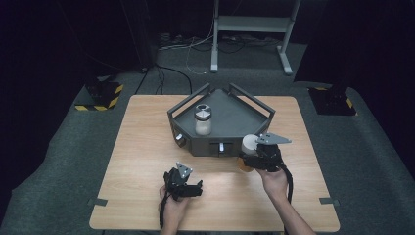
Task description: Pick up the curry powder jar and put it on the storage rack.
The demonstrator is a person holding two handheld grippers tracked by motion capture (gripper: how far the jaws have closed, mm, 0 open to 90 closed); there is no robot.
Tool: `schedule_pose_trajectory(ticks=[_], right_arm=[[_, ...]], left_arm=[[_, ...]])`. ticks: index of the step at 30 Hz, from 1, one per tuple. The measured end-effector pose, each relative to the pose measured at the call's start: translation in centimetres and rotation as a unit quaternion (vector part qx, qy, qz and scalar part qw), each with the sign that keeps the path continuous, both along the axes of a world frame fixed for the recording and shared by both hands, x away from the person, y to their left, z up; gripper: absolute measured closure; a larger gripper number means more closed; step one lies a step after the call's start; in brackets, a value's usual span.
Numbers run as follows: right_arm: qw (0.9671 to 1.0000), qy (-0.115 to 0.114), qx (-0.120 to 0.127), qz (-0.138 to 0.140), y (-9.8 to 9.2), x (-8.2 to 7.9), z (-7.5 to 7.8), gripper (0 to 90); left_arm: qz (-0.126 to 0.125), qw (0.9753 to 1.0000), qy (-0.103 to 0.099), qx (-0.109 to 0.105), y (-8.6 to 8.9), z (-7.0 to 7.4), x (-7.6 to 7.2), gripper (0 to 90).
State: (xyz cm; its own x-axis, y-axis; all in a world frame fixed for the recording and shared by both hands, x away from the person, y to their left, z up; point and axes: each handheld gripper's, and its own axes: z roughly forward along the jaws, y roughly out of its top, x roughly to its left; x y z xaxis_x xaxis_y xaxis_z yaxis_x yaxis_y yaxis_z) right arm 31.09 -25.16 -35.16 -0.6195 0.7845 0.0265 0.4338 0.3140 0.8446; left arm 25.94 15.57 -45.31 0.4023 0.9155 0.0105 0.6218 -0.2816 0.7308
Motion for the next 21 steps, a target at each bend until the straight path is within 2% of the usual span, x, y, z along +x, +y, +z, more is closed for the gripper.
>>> schedule_pose_trajectory(ticks=[10, 21], right_arm=[[0.9999, -0.002, 0.011, 0.001, -0.4, 0.5, 1.5, 35.0], [0.9998, -0.016, 0.011, 0.007, -0.1, 1.2, 4.3, 35.1]], left_arm=[[0.000, 1.0000, 0.000, 0.000, 0.0, 0.0, 0.0, 6.0], [0.000, 1.0000, 0.000, 0.000, 0.0, 0.0, 0.0, 6.0]])
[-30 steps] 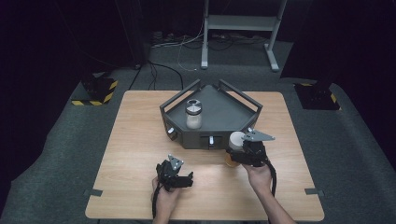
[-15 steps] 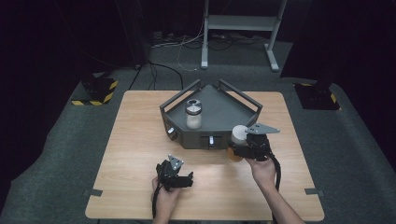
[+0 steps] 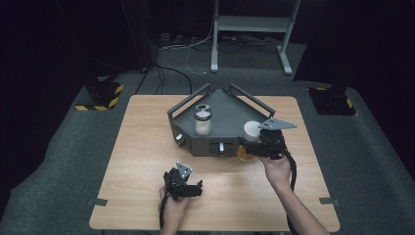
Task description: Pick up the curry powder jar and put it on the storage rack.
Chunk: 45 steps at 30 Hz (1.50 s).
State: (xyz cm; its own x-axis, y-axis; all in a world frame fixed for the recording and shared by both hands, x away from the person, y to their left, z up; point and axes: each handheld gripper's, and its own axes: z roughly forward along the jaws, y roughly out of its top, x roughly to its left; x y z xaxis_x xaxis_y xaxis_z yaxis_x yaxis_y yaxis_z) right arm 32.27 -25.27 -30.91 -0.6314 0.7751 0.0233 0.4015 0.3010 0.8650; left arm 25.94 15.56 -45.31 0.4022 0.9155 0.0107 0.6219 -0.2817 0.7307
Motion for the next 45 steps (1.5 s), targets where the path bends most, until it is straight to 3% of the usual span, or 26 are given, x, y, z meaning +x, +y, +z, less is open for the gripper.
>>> schedule_pose_trajectory(ticks=[21, 32, 38, 45], right_arm=[[0.9999, -0.017, 0.000, 0.001, 1.8, 2.1, 3.8, 35.1], [0.9996, -0.016, -0.003, -0.021, 3.5, 4.0, 3.9, 35.1], [0.9990, -0.018, -0.022, -0.035, 5.1, 5.1, 4.0, 35.1], [0.9986, -0.014, -0.017, -0.048, 5.8, 6.2, 3.4, 35.1]], left_arm=[[0.001, 1.0000, 0.000, -0.001, 0.0, 0.0, 0.0, 6.0], [0.000, 1.0000, -0.001, 0.000, 0.0, 0.0, 0.0, 6.0], [0.000, 1.0000, -0.001, 0.000, 0.0, 0.0, 0.0, 6.1], [0.001, 1.0000, -0.001, 0.000, 0.0, 0.0, 0.0, 6.3]])
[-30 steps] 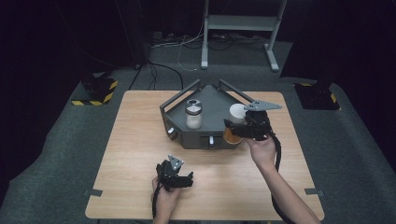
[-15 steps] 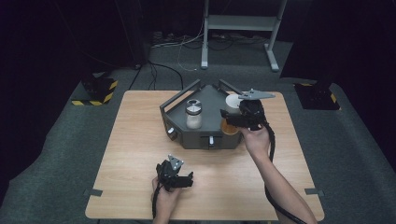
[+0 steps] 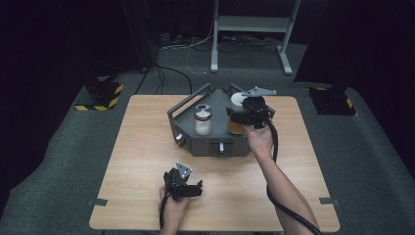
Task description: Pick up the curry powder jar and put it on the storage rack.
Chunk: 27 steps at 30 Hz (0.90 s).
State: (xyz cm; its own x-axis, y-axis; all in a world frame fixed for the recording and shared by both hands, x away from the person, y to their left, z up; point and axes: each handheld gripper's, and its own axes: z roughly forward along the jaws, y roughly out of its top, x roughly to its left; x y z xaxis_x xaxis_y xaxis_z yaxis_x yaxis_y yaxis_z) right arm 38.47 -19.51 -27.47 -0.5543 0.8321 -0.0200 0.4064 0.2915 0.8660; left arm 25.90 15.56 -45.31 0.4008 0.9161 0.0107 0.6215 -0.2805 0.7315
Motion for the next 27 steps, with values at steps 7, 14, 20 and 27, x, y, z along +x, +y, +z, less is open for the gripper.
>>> schedule_pose_trajectory(ticks=[7, 14, 20, 27], right_arm=[[0.9999, 0.008, 0.005, -0.007, 0.3, 0.5, -0.9, 35.0], [0.9998, 0.010, 0.006, -0.014, 0.4, 0.6, -1.4, 35.0], [0.9998, 0.012, 0.006, -0.017, 0.4, 0.6, -1.7, 34.9], [0.9998, 0.008, -0.001, -0.016, 0.6, 0.3, -1.7, 34.9]], left_arm=[[0.000, 1.0000, 0.000, 0.000, 0.0, 0.0, 0.0, 6.3], [0.000, 1.0000, 0.000, 0.000, 0.0, 0.0, 0.0, 6.3], [0.000, 1.0000, 0.000, 0.000, 0.0, 0.0, 0.0, 6.3], [0.000, 1.0000, 0.000, 0.000, 0.0, 0.0, 0.0, 6.3]])
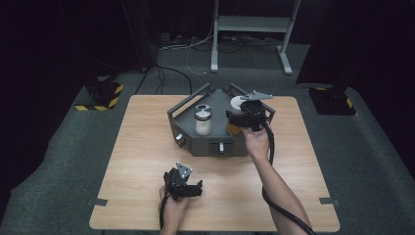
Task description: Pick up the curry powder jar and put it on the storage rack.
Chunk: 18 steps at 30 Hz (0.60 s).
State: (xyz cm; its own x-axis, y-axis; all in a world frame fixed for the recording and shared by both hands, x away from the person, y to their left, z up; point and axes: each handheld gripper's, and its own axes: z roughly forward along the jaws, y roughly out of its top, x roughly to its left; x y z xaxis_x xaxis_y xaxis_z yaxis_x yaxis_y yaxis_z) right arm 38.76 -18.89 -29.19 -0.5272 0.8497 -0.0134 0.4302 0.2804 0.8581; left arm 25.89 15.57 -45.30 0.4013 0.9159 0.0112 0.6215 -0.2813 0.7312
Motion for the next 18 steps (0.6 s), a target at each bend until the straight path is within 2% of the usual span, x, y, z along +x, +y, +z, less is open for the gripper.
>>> schedule_pose_trajectory(ticks=[5, 18], right_arm=[[0.9999, -0.001, -0.010, 0.002, 0.27, -0.24, 0.07, 34.8], [0.9999, 0.006, -0.016, 0.000, 0.46, -0.13, 0.21, 34.4]], left_arm=[[0.000, 1.0000, 0.000, 0.000, 0.00, 0.00, 0.00, 6.4], [0.000, 1.0000, 0.000, 0.000, 0.00, 0.00, -0.02, 6.5]])
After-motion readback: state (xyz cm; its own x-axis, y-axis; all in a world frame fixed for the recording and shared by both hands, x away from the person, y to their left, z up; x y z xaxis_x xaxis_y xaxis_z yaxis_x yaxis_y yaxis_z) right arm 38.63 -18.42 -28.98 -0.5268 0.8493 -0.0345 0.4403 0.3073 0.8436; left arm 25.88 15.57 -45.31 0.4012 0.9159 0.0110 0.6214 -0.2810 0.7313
